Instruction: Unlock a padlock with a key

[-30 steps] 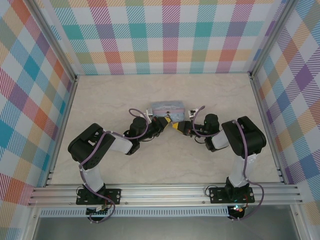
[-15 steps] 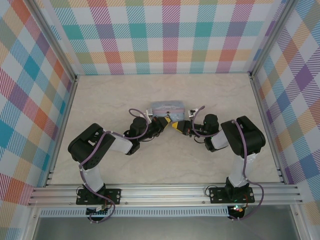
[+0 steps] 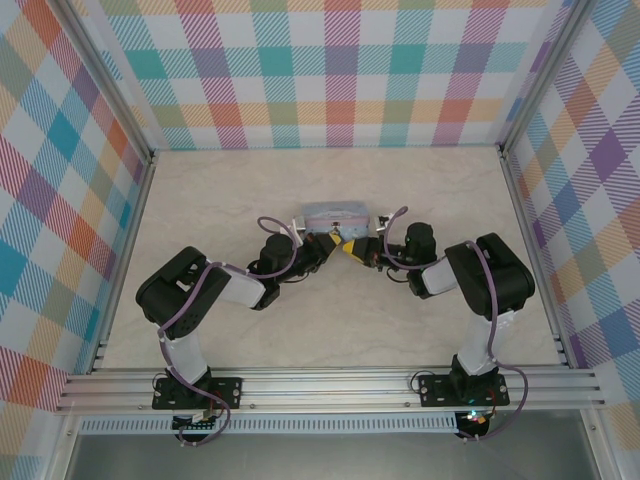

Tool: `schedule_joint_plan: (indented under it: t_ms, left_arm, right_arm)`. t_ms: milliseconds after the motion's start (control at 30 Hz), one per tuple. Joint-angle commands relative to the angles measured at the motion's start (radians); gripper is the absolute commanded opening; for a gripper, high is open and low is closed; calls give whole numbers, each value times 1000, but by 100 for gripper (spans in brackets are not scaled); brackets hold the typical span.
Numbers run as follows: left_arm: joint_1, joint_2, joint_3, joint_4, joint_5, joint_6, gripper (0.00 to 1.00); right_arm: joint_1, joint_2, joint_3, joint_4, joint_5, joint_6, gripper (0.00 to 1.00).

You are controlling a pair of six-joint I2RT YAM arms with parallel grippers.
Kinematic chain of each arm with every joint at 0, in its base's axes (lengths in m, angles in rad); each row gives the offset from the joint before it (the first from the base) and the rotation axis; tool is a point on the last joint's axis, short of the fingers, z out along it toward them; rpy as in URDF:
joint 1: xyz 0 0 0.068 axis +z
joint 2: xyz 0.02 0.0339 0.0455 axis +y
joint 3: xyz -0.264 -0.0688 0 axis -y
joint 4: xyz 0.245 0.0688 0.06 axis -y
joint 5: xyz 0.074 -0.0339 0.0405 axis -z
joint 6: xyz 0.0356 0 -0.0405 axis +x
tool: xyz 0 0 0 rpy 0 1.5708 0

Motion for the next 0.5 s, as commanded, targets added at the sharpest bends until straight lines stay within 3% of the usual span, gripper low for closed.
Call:
schedule_joint_plan:
  t_ms: [0,467]
  left_arm:
    - [-59,12,1,19,120,17,0]
    - [-73,17,8,4,115,20,0]
  right_arm:
    - [-4,-35,55,8,101,-27,1]
    - [-5,-53,80,-2,135,-47,7]
